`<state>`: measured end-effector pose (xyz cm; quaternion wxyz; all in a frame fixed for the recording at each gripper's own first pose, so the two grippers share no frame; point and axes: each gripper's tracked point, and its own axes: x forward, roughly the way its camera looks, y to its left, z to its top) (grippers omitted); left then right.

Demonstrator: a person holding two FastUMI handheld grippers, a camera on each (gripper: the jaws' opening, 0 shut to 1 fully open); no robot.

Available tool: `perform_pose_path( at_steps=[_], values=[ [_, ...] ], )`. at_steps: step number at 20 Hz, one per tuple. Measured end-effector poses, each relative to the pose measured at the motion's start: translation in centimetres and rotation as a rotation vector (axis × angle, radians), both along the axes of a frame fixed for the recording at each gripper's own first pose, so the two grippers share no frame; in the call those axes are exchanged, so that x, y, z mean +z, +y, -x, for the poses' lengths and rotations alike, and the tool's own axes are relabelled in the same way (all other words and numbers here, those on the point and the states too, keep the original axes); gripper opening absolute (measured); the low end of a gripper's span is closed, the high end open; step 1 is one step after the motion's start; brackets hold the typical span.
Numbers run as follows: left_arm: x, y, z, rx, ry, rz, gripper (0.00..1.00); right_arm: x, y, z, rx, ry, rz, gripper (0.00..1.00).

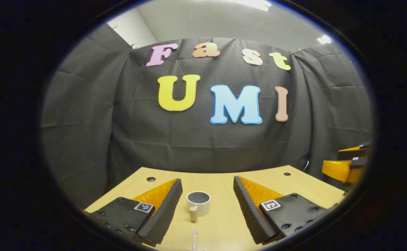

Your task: Put the toothbrush and toothpaste on the desktop into the cup, then pick up the cup and place it on the coaster on the desktop.

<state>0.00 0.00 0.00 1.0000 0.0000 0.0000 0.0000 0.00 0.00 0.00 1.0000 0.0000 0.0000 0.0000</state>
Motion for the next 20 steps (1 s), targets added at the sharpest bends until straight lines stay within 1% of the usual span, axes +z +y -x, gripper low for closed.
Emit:
perform_pose_path(
  at_steps=[11,12,14,15,18,20],
  values=[
    [-0.4,0.9,0.5,0.008,0.011,0.001,0.95,-0.4,0.2,0.0,0.007,0.012,-0.004,0.96],
    [-0.3,0.9,0.4,0.007,0.01,0.001,1.0,-0.3,0.2,0.0,0.008,0.011,-0.005,0.96],
    [-0.3,0.9,0.4,0.006,0.009,-0.001,1.0,-0.4,0.2,0.0,0.01,0.013,-0.006,0.96],
    [-0.2,0.9,0.5,0.004,0.009,0.0,0.95,-0.6,0.3,0.0,0.01,0.014,-0.007,0.96],
    [-0.8,1.0,0.4,0.003,0.022,0.005,0.95,-1.1,0.5,0.1,0.018,0.032,-0.009,0.96],
    [-1.6,0.7,0.1,-0.005,0.048,0.012,0.96,-2.2,0.8,0.0,0.021,0.067,-0.003,0.97]
  ],
)
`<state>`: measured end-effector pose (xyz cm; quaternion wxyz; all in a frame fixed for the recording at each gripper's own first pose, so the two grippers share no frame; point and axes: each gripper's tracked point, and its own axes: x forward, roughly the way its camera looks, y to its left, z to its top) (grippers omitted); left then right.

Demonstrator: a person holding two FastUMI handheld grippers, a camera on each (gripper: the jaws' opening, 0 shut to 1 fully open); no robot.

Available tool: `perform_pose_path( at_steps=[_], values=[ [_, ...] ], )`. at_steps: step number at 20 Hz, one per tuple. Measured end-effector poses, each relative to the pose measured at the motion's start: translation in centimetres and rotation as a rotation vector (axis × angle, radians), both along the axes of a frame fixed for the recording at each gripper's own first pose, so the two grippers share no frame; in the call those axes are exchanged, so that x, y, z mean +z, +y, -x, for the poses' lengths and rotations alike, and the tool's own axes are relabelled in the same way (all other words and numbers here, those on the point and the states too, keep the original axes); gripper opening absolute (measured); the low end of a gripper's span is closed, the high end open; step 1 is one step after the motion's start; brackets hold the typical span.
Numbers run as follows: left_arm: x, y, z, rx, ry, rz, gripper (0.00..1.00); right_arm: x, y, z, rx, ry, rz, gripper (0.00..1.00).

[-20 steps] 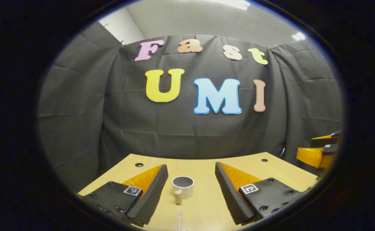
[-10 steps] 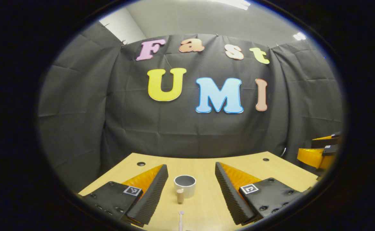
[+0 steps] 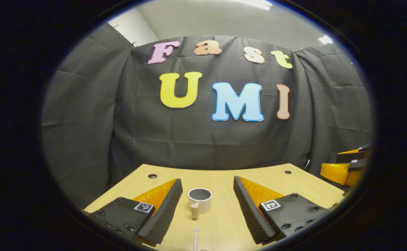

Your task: Put the toothbrush and toothpaste on the desktop into the cup, then pick up the cup and place it on the coaster on the desktop.

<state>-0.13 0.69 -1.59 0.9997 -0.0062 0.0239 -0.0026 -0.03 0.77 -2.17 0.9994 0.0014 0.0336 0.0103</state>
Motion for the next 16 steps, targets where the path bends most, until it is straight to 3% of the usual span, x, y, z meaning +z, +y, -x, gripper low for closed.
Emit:
perform_pose_path(
  at_steps=[6,16],
  values=[
    [-4.1,-0.1,-0.5,-0.008,0.139,0.018,0.95,-4.3,1.3,-1.1,0.023,0.14,0.017,0.96],
    [-13.3,1.9,-1.8,0.024,0.444,0.149,0.96,-12.8,2.9,-3.6,0.045,0.43,-0.005,0.96]
  ],
)
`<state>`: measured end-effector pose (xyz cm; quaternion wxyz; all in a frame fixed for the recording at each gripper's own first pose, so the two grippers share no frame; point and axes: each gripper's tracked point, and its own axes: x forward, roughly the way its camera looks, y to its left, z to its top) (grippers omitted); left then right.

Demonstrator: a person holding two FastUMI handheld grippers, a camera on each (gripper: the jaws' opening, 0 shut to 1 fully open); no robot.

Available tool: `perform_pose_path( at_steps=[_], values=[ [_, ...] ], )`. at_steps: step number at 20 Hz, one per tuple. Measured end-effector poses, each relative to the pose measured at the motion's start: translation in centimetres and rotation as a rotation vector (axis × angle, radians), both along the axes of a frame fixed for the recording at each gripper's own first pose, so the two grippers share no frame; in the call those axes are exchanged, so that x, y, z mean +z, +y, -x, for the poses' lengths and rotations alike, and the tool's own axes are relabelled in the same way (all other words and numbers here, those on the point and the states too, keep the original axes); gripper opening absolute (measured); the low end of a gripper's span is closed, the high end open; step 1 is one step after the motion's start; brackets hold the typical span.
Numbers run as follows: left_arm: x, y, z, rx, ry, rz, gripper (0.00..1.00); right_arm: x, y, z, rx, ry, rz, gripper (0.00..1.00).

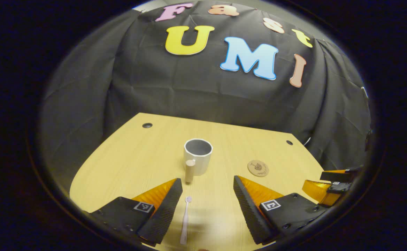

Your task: Put the toothbrush and toothpaste on the desktop into the cup, then pick up the cup and place it on the coaster on the desktop.

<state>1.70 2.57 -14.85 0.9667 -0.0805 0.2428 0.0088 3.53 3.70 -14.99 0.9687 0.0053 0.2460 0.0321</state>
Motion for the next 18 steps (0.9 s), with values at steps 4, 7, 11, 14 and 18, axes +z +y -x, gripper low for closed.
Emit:
perform_pose_path(
  at_steps=[4,7,11,14,18],
  values=[
    [-3.7,1.0,-0.3,-0.008,0.149,-0.023,0.96,-2.2,0.7,-0.7,0.021,0.09,-0.002,0.96],
    [-6.4,1.4,-0.4,-0.03,0.256,-0.039,0.96,-4.2,1.5,-1.0,0.026,0.161,-0.01,0.96],
    [-9.4,2.0,0.2,-0.047,0.373,-0.065,0.96,-6.5,1.7,-1.4,0.015,0.269,-0.038,0.96],
    [-11.3,2.2,0.8,-0.056,0.461,-0.072,0.96,-8.3,2.0,-1.2,0.008,0.36,-0.051,0.97],
    [-13.7,2.5,1.6,-0.069,0.564,-0.082,0.96,-10.8,2.3,-1.2,0.016,0.456,-0.034,0.96]
  ],
)
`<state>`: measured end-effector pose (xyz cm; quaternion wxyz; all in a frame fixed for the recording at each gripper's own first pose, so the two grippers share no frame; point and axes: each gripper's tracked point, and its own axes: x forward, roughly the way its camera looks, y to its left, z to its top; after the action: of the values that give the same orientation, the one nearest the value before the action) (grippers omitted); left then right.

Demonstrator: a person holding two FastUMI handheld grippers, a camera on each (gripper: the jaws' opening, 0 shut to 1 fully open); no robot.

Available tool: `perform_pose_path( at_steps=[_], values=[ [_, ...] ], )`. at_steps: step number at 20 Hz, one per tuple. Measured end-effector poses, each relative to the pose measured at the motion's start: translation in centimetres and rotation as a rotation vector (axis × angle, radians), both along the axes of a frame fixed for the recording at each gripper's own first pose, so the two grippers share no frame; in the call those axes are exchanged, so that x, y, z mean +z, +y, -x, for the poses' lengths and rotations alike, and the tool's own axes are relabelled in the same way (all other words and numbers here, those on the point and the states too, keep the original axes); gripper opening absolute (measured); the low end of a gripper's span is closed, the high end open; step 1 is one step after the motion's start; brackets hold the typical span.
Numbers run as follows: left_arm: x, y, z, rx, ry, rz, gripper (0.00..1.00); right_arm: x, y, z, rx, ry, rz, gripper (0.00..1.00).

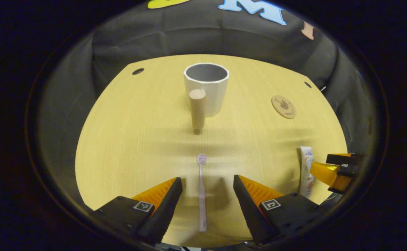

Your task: Put the toothbrush and toothpaste on the desktop into the cup, then pick up the cup and place it on the coaster on the desktop.

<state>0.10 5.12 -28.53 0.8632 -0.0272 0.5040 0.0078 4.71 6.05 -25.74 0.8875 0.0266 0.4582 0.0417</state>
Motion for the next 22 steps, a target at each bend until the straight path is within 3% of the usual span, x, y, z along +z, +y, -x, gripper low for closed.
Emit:
perform_pose_path(
  at_steps=[8,9,10,11,15,17,18,19,20,21,22],
  values=[
    [-2.6,0.1,1.7,-0.011,0.16,-0.002,0.97,-3.4,0.4,0.8,-0.032,0.183,-0.043,0.98],
    [-2.8,0.0,1.9,-0.012,0.175,-0.002,0.9,-3.7,0.4,0.8,-0.036,0.201,-0.047,0.98],
    [-3.1,-0.2,2.1,-0.013,0.186,0.001,0.97,-3.9,0.4,0.9,-0.039,0.216,-0.051,0.98],
    [-3.4,-0.3,2.2,-0.011,0.195,0.004,0.97,-4.1,0.5,1.0,-0.038,0.228,-0.055,0.98],
    [-3.8,0.0,2.4,-0.019,0.207,-0.037,0.9,-4.6,0.8,1.0,-0.036,0.251,-0.047,0.92],
    [-3.8,-0.1,2.4,-0.021,0.207,-0.039,0.8,-4.7,1.5,1.2,-0.025,0.268,-0.056,0.83],
    [-3.7,-0.1,2.4,-0.024,0.201,-0.041,0.8,-4.7,1.5,1.2,-0.023,0.27,-0.049,0.82],
    [-3.7,-0.1,2.3,-0.015,0.196,-0.037,0.78,-5.0,1.9,1.3,-0.011,0.276,-0.054,0.68],
    [-3.8,-0.1,2.3,-0.019,0.195,-0.037,0.7,-4.9,1.8,1.5,-0.013,0.278,-0.036,0.69],
    [-3.8,0.0,2.2,-0.023,0.194,-0.04,0.65,-5.0,1.6,1.3,-0.016,0.27,-0.027,0.58],
    [-3.9,0.1,2.0,-0.008,0.184,-0.035,0.66,-5.0,1.7,1.4,-0.007,0.273,-0.024,0.54]
  ],
)
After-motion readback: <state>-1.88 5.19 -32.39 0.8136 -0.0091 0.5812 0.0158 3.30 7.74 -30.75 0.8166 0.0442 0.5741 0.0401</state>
